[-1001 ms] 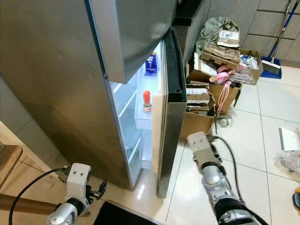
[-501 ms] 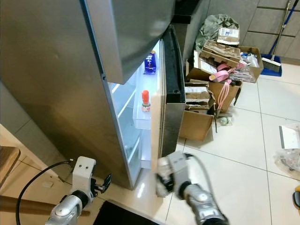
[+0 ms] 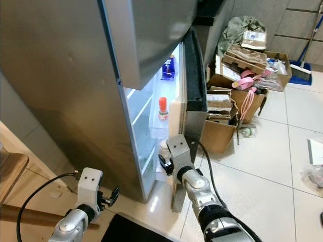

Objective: Restocking fridge

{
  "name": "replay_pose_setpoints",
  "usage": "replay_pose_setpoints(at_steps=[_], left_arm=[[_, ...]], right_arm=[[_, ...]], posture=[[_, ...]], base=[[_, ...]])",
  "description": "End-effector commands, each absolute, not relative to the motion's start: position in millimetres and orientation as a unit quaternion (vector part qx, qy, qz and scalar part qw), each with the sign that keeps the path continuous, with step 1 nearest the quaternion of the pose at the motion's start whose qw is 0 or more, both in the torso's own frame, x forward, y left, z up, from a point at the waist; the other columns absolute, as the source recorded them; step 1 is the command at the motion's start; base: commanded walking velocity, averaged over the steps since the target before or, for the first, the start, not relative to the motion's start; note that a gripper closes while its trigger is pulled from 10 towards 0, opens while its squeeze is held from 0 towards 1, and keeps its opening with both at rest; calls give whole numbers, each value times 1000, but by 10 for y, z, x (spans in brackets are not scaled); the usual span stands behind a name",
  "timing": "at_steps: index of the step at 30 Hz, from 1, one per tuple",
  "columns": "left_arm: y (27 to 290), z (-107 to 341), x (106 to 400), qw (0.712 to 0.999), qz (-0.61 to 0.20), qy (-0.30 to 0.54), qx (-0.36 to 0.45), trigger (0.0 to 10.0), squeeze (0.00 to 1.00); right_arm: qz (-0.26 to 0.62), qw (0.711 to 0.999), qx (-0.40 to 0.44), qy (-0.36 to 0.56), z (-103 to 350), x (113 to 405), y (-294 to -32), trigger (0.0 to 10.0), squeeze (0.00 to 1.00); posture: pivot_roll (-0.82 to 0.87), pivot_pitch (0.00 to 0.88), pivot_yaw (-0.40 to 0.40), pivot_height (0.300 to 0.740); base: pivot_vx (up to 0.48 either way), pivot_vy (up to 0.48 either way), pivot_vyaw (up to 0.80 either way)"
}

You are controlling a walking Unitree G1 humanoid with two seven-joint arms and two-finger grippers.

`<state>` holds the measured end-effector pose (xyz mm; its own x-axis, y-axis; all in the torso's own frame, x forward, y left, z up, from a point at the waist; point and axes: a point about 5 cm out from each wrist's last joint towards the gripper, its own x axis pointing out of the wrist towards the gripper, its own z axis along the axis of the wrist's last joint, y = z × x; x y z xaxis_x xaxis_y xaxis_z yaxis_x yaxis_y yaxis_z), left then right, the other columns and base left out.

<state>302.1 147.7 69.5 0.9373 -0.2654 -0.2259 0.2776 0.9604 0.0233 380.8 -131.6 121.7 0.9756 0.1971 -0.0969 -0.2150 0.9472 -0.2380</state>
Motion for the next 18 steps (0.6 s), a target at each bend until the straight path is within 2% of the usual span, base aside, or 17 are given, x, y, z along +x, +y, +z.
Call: replay_pose_setpoints(at_steps=[1, 10, 15, 18], left_arm=[[1561, 595, 2963, 983, -128, 130, 32, 10000, 0], [1581, 583, 2957, 983, -122, 131, 31, 10000, 0], [1551, 585, 2971, 983, -126, 130, 29, 10000, 0], [1548, 584, 2972, 983, -126, 130, 29, 10000, 0]], right_arm=[[48, 988, -141, 44, 1212, 3819, -1491, 10000, 0], [-54, 978, -191, 64, 1139, 3763, -1916, 10000, 0], [-159, 958, -216, 100, 952, 3567, -2366, 10000, 0], [-172, 955, -221, 103, 926, 3532, -2423, 10000, 0]], posture=[[-7, 276, 52, 740], [-15, 271, 54, 740], [-22, 264, 60, 740], [-25, 261, 61, 740]], base=[[0, 0, 0], [0, 0, 0], [0, 0, 0], [0, 0, 0]])
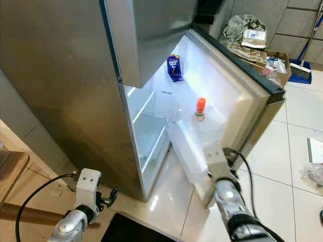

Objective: Restocking fridge

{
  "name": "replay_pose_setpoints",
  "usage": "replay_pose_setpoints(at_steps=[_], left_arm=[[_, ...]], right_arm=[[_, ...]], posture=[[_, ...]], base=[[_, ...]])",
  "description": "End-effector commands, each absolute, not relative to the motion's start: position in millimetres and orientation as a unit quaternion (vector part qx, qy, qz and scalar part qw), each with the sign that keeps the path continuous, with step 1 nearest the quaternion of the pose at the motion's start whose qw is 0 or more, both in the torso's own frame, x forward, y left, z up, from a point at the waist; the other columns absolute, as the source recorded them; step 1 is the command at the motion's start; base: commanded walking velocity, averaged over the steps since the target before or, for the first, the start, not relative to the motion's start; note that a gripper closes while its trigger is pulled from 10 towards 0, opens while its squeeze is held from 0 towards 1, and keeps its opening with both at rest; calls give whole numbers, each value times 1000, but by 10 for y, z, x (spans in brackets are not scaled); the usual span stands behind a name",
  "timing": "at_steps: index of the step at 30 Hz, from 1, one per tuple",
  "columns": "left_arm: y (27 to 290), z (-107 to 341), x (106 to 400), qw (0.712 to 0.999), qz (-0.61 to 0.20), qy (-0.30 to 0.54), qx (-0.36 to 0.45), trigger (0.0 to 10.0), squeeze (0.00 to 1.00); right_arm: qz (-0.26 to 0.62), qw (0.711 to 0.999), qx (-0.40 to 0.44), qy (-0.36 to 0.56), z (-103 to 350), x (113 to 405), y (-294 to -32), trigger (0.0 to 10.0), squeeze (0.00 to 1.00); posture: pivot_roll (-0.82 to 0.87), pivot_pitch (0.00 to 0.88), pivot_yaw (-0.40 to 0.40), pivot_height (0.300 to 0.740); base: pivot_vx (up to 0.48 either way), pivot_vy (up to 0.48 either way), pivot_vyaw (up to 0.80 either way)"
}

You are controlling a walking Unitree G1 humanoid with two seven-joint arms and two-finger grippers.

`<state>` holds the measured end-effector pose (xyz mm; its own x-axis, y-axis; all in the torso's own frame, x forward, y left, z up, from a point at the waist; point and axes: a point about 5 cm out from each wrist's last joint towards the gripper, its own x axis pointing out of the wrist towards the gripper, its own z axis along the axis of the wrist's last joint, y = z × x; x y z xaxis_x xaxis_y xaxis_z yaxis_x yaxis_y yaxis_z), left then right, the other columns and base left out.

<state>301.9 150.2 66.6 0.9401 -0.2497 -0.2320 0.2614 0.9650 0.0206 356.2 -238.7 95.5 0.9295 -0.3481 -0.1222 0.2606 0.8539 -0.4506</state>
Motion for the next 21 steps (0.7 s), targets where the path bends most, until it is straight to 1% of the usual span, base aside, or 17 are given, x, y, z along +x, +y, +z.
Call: replay_pose_setpoints(at_steps=[1, 2, 4, 7, 8, 9, 11, 14, 15, 17, 21], left_arm=[[1540, 581, 2973, 983, -127, 130, 29, 10000, 0], [1526, 578, 2971, 983, -129, 129, 28, 10000, 0], [1511, 572, 2969, 983, -130, 130, 27, 10000, 0], [1428, 526, 2946, 981, -139, 134, 24, 10000, 0], [1428, 526, 2946, 981, -139, 134, 24, 10000, 0], [1393, 479, 2925, 980, -141, 142, 18, 10000, 0], [1386, 461, 2918, 979, -141, 146, 16, 10000, 0], [1361, 355, 2864, 977, -130, 168, 5, 10000, 0], [1361, 355, 2864, 977, -130, 168, 5, 10000, 0], [1349, 267, 2832, 973, -121, 195, 8, 10000, 0], [1340, 242, 2827, 972, -122, 199, 13, 10000, 0]], right_arm=[[-177, 956, -209, 106, 881, 3488, -2462, 10000, 0], [-170, 962, -187, 105, 826, 3446, -2460, 10000, 0], [-159, 967, -171, 104, 777, 3412, -2438, 10000, 0], [-104, 979, -142, 106, 582, 3277, -2303, 10000, 0], [-104, 979, -142, 106, 582, 3277, -2303, 10000, 0], [-80, 983, -121, 113, 476, 3195, -2246, 10000, 0], [-76, 984, -114, 115, 447, 3170, -2235, 10000, 0], [-87, 983, -74, 147, 266, 3003, -2271, 10000, 0], [-87, 983, -74, 147, 266, 3003, -2271, 10000, 0], [-77, 983, -42, 158, 171, 2891, -2275, 10000, 0], [-74, 984, -35, 157, 131, 2819, -2282, 10000, 0]], posture=[[-27, 259, 63, 740], [-30, 257, 64, 740], [-35, 249, 68, 740], [-47, 215, 73, 740], [-47, 215, 73, 740], [-53, 202, 74, 740], [-53, 202, 74, 740], [-76, 169, 81, 740], [-76, 169, 81, 740], [-90, 156, 88, 740], [-90, 156, 88, 740]], base=[[0, 0, 0], [0, 0, 0], [0, 0, 0], [0, 0, 0], [0, 0, 0], [0, 0, 0], [0, 0, 0], [0, 0, 0], [0, 0, 0], [0, 0, 0], [0, 0, 0]])
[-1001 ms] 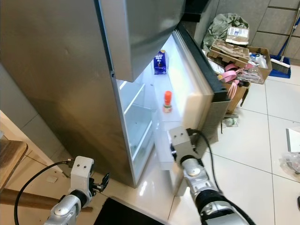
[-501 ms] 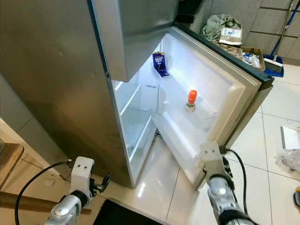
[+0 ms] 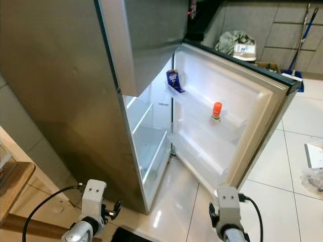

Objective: Restocking fridge

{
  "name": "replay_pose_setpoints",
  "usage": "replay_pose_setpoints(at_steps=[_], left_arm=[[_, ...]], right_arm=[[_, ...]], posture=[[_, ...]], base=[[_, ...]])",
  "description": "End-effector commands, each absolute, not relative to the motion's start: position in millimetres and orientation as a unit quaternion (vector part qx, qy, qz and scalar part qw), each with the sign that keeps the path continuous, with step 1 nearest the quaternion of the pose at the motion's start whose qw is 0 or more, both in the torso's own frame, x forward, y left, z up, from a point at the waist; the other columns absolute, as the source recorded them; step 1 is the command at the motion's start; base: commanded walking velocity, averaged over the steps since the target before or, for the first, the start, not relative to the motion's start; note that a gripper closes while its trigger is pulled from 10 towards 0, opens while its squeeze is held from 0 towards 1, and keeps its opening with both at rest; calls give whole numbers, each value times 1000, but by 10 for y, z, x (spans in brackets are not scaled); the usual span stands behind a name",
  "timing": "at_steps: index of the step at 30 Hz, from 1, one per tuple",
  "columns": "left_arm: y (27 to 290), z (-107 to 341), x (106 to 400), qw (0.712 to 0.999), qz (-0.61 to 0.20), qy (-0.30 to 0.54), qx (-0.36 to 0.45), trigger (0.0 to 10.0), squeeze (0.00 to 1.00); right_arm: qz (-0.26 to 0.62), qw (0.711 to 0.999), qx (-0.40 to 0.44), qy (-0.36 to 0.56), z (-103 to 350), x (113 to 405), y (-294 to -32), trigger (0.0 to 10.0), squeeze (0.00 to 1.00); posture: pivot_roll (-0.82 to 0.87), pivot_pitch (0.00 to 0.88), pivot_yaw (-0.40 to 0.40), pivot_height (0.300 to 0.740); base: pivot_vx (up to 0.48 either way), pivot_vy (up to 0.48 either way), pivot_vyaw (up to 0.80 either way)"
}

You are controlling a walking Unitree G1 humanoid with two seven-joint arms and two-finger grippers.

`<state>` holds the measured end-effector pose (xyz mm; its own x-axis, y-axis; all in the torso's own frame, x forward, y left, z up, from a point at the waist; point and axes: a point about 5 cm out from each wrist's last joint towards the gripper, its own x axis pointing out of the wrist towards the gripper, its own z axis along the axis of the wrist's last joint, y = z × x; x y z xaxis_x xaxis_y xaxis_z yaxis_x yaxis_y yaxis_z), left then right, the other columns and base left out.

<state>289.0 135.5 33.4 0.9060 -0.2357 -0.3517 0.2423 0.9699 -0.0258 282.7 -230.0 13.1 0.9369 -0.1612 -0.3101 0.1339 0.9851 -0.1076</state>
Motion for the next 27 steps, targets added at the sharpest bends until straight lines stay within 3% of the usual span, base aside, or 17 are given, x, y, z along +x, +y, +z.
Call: replay_pose_setpoints(at_steps=[1, 8, 27], left_arm=[[1330, 235, 2833, 972, -121, 200, 11, 10000, 0], [1286, 229, 2877, 973, -108, 203, -5, 10000, 0], [1331, 157, 2778, 974, -90, 207, -7, 10000, 0]], right_arm=[[-72, 984, -36, 157, 127, 2805, -2290, 10000, 0], [-61, 987, -23, 147, 146, 2782, -2268, 10000, 0], [21, 988, -39, 146, 157, 2811, -1917, 10000, 0]], posture=[[-107, 145, 89, 740], [-113, 145, 84, 740], [-87, 164, 57, 740]], base=[[0, 0, 0], [0, 0, 0], [0, 0, 0]])
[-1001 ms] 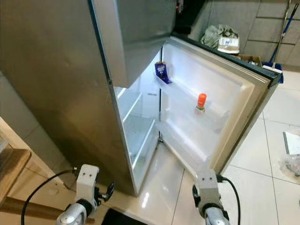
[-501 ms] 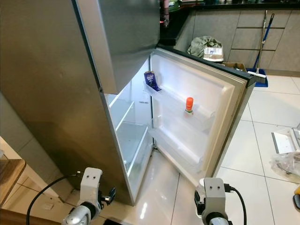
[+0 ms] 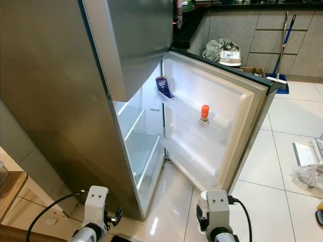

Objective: Restocking fridge

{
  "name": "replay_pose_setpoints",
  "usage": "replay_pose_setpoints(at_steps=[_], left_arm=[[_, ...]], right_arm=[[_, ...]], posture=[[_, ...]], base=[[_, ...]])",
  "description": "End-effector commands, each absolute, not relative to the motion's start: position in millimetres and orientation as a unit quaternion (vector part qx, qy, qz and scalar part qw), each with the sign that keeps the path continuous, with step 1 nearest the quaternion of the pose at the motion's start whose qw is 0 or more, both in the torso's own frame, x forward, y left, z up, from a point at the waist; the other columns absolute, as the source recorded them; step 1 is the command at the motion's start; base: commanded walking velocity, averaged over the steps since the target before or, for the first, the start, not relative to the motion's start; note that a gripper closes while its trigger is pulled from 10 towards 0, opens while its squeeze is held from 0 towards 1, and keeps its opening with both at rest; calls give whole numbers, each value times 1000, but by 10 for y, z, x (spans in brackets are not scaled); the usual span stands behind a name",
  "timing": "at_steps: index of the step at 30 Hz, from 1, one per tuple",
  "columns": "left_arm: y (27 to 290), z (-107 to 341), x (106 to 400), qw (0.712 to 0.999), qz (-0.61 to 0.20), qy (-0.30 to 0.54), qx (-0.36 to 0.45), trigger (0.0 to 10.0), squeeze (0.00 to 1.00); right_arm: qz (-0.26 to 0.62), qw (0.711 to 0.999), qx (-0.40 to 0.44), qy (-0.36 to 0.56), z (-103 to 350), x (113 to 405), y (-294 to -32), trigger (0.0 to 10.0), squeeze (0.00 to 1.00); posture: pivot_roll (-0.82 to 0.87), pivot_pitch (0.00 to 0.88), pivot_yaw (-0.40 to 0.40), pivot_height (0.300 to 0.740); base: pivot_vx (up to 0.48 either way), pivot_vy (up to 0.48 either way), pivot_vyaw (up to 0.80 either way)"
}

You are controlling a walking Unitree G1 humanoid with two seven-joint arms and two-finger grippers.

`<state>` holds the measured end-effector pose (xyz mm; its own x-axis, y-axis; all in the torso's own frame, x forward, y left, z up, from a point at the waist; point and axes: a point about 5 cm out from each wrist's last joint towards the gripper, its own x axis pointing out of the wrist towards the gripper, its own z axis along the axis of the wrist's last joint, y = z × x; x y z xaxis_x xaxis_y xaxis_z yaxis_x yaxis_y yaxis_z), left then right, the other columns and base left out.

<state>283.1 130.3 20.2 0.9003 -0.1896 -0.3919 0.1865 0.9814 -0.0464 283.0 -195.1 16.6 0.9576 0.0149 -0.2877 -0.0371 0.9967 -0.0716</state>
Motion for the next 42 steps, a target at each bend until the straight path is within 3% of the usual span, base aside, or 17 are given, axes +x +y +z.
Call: replay_pose_setpoints(at_steps=[1, 8, 42], left_arm=[[1332, 146, 2764, 974, -86, 209, -9, 10000, 0], [1286, 112, 2741, 972, -93, 214, -10, 10000, 0], [1220, 129, 2768, 974, -93, 207, -26, 10000, 0]], right_arm=[[22, 988, -38, 147, 142, 2797, -1896, 10000, 0], [23, 988, -33, 151, 118, 2762, -1853, 10000, 0], [28, 986, -39, 160, 103, 2720, -1794, 10000, 0]], posture=[[-89, 157, 58, 740], [-99, 145, 74, 740], [-106, 129, 79, 740]], base=[[0, 0, 0], [0, 0, 0], [0, -316, 0]])
